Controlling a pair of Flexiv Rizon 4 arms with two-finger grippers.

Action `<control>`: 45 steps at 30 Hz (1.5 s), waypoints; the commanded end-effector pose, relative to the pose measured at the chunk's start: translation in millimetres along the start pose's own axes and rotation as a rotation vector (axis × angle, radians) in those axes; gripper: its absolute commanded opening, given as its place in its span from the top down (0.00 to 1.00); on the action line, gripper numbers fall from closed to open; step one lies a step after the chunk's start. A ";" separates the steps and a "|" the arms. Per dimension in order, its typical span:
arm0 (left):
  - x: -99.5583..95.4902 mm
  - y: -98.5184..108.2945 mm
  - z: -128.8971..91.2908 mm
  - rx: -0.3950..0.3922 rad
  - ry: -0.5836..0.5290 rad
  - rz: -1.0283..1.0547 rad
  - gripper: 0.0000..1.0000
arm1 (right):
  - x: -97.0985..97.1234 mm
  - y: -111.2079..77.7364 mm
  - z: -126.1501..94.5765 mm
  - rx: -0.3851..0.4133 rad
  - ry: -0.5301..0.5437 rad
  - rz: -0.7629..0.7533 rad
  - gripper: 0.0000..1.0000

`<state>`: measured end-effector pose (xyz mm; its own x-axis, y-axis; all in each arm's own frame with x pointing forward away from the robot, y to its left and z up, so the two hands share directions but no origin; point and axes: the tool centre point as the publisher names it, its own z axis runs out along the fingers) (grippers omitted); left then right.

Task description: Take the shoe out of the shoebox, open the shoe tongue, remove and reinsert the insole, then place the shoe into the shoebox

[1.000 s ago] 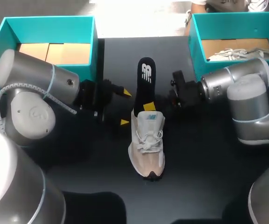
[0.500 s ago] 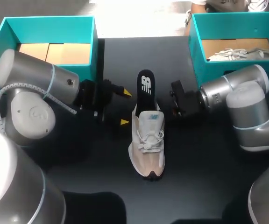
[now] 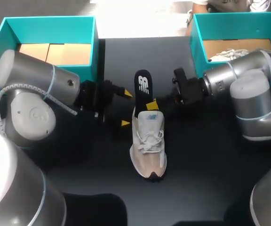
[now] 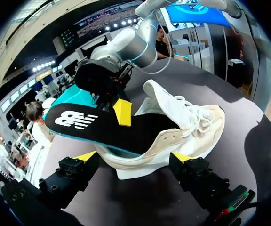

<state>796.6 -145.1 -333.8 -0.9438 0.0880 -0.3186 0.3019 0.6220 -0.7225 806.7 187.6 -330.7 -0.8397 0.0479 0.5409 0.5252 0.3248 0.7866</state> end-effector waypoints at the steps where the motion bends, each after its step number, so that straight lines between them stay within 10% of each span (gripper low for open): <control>1: -0.1 -1.4 1.1 -0.007 0.001 -0.001 0.00 | -7.0 -2.2 6.5 0.010 0.014 0.007 1.00; 18: -0.1 -1.4 1.1 -0.007 0.001 -0.001 0.00 | 15.8 -42.2 20.5 0.057 0.019 0.098 1.00; 25: -0.1 -1.4 1.1 -0.007 0.001 -0.001 0.00 | 11.1 -16.2 17.9 0.052 -0.002 0.022 0.73; 32: -0.1 -1.4 1.1 -0.007 0.001 -0.001 0.00 | -1.5 3.9 16.6 0.056 -0.001 -0.019 0.78; 36: -0.1 -1.4 1.1 -0.007 0.001 -0.001 0.00 | -5.3 6.7 17.1 0.074 0.017 -0.009 1.00; 45: -0.1 -1.4 1.1 -0.007 0.001 -0.001 0.00 | 4.9 -25.7 25.2 0.118 0.037 0.081 1.00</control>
<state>796.7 -145.1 -333.7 -0.9438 0.0881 -0.3184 0.3018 0.6221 -0.7225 792.2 201.4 -350.0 -0.7928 0.0358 0.6084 0.5629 0.4257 0.7085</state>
